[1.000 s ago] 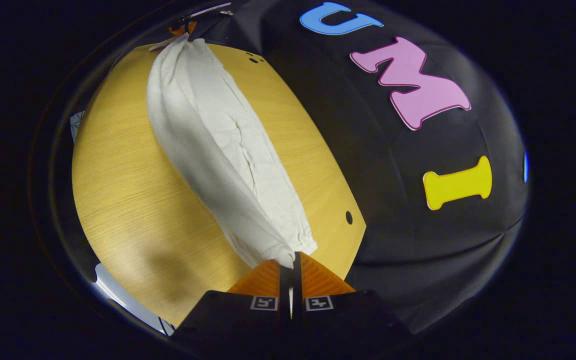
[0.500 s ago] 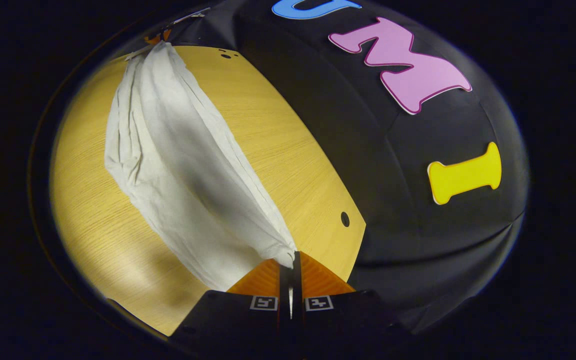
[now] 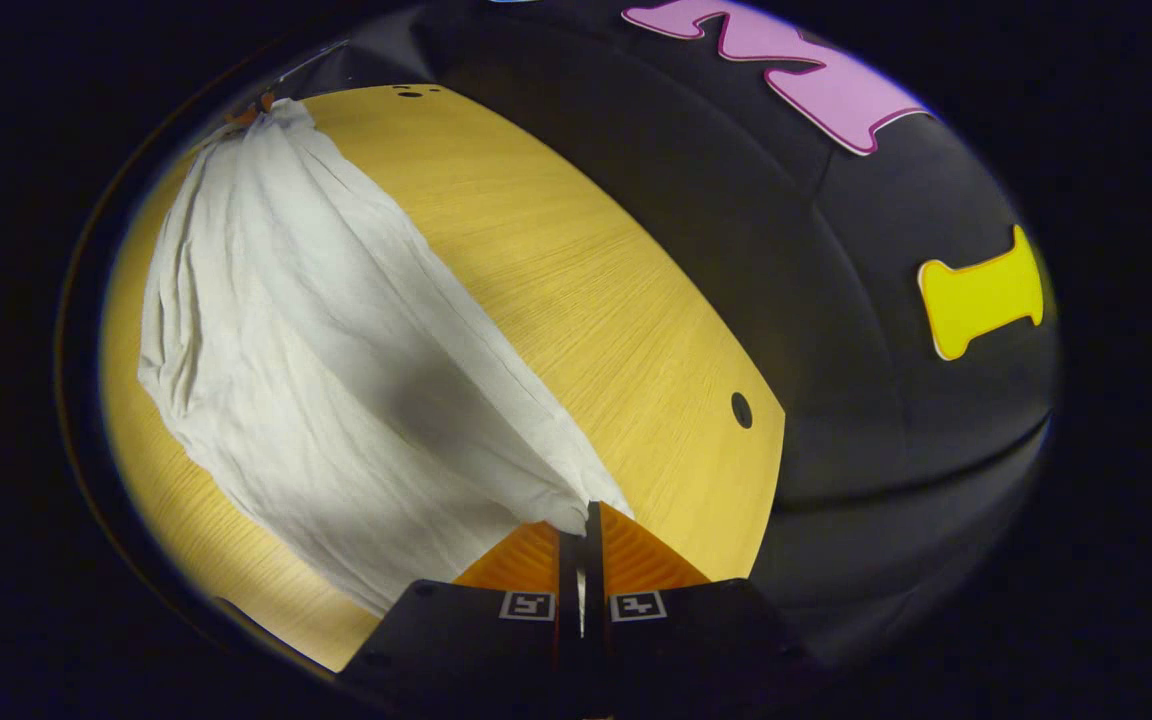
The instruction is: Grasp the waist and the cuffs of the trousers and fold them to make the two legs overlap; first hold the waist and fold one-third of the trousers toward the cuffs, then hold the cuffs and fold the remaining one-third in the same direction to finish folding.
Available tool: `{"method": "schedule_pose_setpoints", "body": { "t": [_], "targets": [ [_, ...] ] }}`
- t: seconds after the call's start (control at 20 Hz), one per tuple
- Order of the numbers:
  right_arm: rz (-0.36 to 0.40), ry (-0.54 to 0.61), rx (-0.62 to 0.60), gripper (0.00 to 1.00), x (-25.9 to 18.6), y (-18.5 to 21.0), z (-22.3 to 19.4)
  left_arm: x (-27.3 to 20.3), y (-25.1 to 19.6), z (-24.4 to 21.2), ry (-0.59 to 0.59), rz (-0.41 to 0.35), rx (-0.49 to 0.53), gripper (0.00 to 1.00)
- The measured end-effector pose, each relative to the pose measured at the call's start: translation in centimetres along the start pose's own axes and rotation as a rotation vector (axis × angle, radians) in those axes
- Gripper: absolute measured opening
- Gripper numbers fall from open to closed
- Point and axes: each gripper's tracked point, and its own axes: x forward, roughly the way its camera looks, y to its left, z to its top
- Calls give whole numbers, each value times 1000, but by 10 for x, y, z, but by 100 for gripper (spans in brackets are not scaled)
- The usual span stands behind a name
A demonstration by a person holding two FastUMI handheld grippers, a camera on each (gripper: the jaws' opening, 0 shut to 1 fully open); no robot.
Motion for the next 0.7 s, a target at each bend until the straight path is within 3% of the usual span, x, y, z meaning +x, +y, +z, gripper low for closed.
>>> {"method": "schedule_pose_setpoints", "body": {
  "t": [0.2,0.4,0.45,0.5,0.55,0.65,0.7],
  "targets": [
    [61,52,4,6,27,13,-11,8,-1,-1,20,-5,26,5],
    [25,11,-96,8,26,12,-8,10,3,-2,-1,-4,67,8],
    [16,-6,-122,10,24,10,-8,9,3,-2,-6,-6,71,10],
    [10,-14,-137,22,24,8,-8,10,8,-2,-7,8,79,11],
    [6,-20,-134,25,23,6,-7,11,15,-1,-14,28,89,15],
    [8,-16,-98,41,26,-1,-8,9,28,-2,-17,62,119,43],
    [17,-10,-70,51,26,-3,-10,9,31,-2,-20,72,134,66]
  ]
}}
